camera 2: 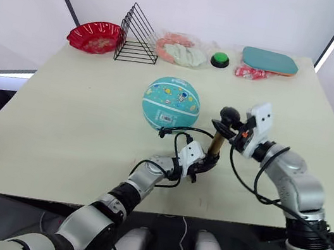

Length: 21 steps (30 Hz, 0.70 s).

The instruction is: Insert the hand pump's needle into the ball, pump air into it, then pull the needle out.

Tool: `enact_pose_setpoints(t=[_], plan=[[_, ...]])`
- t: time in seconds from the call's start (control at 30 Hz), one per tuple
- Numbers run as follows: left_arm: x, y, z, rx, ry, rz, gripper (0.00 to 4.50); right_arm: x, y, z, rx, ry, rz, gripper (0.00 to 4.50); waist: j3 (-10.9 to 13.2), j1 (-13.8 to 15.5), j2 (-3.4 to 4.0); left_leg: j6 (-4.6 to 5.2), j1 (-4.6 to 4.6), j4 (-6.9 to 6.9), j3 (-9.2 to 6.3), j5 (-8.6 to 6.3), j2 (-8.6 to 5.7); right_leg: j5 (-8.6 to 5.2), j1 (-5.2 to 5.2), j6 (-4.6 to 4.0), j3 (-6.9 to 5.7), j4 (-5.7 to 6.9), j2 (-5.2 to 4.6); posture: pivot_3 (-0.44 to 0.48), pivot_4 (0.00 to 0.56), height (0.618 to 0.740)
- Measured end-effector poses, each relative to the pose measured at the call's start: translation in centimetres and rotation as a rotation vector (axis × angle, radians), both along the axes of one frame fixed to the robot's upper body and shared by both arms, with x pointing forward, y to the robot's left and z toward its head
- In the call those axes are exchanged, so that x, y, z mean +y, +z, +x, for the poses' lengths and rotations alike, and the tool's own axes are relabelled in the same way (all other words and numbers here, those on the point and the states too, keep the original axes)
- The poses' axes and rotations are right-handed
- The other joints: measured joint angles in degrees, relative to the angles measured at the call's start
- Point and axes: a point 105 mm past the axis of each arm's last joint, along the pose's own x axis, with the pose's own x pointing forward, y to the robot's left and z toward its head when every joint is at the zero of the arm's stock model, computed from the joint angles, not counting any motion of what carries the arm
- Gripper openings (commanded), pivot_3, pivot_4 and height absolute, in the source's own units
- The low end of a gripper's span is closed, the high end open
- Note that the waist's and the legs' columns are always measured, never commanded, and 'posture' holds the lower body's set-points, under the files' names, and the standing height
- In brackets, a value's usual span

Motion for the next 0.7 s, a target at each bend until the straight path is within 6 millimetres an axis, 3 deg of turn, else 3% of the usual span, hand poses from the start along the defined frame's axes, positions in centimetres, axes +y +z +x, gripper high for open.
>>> enact_pose_setpoints(t=[0.03,0.13,0.33,0.43,0.53,0.7], plan=[[0.1,0.0,0.0,0.000,0.002,0.001,1.06,0.1,-1.0,-0.1,0.012,-0.005,-0.008,1.12,0.0,0.0,0.00,0.00,0.14,-0.10,0.01,0.00,0.02,-0.02,0.03,-0.03,0.01,0.00,0.02,0.000,0.150,0.740],[0.2,0.0,0.0,-0.001,0.005,0.001,1.06,0.3,-0.9,0.0,0.003,0.000,-0.010,1.12,0.0,0.0,0.03,0.00,0.23,-0.19,0.03,0.00,0.10,-0.04,0.07,-0.06,0.02,0.00,0.10,0.000,0.150,0.740],[-0.2,0.3,-0.1,-0.006,-0.012,-0.007,1.06,-0.6,1.3,-0.1,0.018,0.024,-0.045,1.12,0.2,0.3,0.31,-0.02,0.08,-0.14,0.04,0.01,0.21,-0.04,-0.22,-0.08,-0.04,0.01,0.17,0.000,0.150,0.740],[-0.6,0.6,-0.1,-0.013,-0.024,-0.016,1.06,-1.5,4.2,-0.1,0.006,0.035,-0.027,1.12,0.7,0.7,0.63,-0.01,-0.18,-0.02,0.03,0.01,0.08,-0.02,-0.29,-0.10,0.02,0.01,0.11,0.000,0.150,0.740],[-0.9,0.8,-0.2,-0.017,-0.035,-0.023,1.06,-2.3,9.1,-0.6,-0.051,0.055,-0.010,1.12,0.9,0.9,0.78,-0.01,-0.71,0.11,0.00,0.01,-0.08,0.02,-0.54,-0.13,0.01,0.01,-0.04,0.000,0.150,0.740],[-1.1,0.9,-0.2,-0.019,-0.041,-0.027,1.06,-3.1,13.0,-1.4,-0.097,0.047,0.016,1.12,0.9,0.9,0.75,-0.01,-0.75,0.16,0.03,0.01,-0.26,0.02,-0.65,-0.12,0.08,0.01,-0.20,0.000,0.150,0.740]])
